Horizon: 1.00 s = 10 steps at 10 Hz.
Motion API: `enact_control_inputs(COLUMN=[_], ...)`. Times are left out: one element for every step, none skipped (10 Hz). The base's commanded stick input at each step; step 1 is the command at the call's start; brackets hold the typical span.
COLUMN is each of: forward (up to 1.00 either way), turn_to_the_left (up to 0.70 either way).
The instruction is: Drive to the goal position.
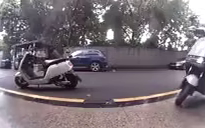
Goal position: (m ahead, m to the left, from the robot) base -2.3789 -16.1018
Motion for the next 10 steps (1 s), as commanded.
enact_control_inputs(forward=[0.00,0.00,0.05,0.36,0.45,0.45,0.45,0.45,0.45,0.45], turn_to_the_left=[0.00,0.00,0.00,0.00,0.00,0.00,0.01,0.02,0.03,0.03])
